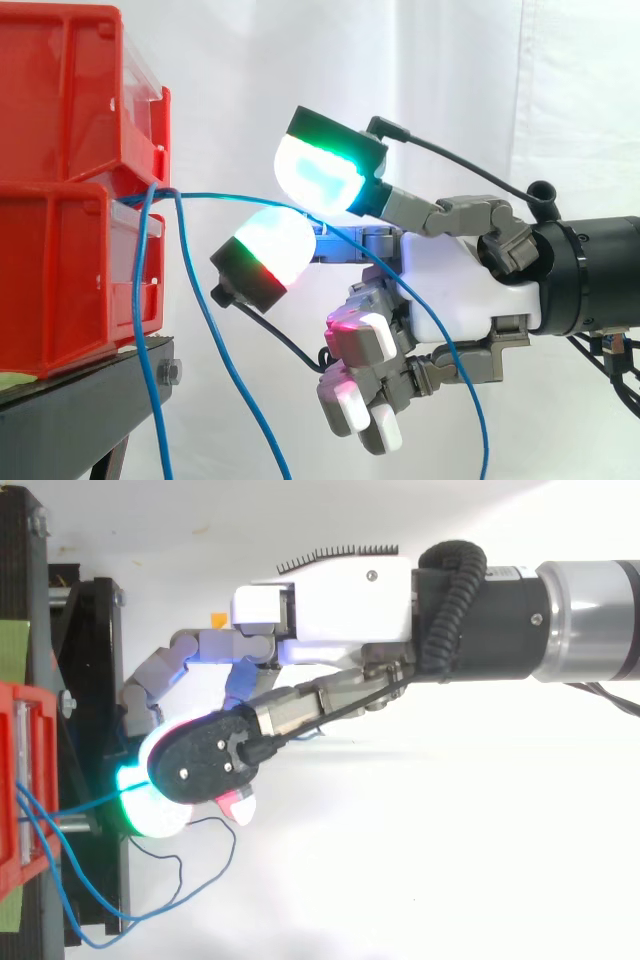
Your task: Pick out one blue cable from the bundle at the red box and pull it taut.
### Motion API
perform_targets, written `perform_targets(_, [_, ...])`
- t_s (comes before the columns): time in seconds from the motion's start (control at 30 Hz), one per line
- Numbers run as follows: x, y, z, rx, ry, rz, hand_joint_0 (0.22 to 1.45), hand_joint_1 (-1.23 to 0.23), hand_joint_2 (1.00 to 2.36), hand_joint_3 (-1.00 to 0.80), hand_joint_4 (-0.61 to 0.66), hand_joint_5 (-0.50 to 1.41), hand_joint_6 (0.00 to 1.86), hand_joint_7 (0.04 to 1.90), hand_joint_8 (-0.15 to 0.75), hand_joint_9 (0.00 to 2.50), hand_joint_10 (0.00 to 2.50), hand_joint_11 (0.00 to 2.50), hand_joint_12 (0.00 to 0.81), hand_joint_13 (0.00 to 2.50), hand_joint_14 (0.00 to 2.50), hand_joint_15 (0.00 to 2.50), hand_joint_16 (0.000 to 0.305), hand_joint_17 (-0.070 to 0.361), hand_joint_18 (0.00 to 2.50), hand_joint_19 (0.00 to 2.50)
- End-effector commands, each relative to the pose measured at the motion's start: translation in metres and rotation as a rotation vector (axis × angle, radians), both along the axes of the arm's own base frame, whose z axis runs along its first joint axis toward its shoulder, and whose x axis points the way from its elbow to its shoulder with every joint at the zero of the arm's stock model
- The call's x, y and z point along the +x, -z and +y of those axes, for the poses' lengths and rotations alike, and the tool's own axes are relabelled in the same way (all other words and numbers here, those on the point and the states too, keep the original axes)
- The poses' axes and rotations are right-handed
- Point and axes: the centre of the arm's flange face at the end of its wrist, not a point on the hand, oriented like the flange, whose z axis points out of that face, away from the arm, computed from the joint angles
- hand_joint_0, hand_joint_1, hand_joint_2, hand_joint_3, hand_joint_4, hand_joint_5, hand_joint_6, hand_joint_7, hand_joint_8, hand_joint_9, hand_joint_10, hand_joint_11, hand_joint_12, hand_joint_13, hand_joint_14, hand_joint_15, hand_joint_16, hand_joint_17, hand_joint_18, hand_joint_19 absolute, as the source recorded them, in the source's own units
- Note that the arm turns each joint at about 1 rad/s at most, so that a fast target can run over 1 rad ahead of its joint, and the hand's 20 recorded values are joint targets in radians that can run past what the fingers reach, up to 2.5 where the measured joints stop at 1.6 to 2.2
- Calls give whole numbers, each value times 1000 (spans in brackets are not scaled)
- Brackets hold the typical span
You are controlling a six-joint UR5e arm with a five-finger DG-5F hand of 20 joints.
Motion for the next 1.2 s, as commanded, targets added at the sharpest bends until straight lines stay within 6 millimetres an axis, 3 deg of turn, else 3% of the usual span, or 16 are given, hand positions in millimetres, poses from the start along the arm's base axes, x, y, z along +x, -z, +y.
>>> perform_targets(0.0, [0, 0, 0, 0, 0, -2, 599, -431, 1006, -438, -154, -115, 809, 993, 251, 1220, 32, 769, 370, 1012, 23, 603, 53, 119, 860, 826])
perform_targets(0.27, [0, -1, 0, 0, 0, -3, 590, -525, 1014, -297, -48, -135, 865, 945, 287, 1192, 31, 795, 387, 1007, 23, 612, 55, 124, 850, 820])
perform_targets(0.57, [0, 0, 1, 0, -1, -2, 592, -604, 1014, -303, -19, -154, 892, 869, 287, 1142, 32, 813, 385, 990, 25, 608, 56, 127, 850, 808])
perform_targets(1.17, [0, 0, 0, 0, 0, 2, 628, -757, 1018, -251, -288, -162, 911, 861, 207, 1158, 31, 791, 338, 971, 24, 600, 51, 114, 827, 810])
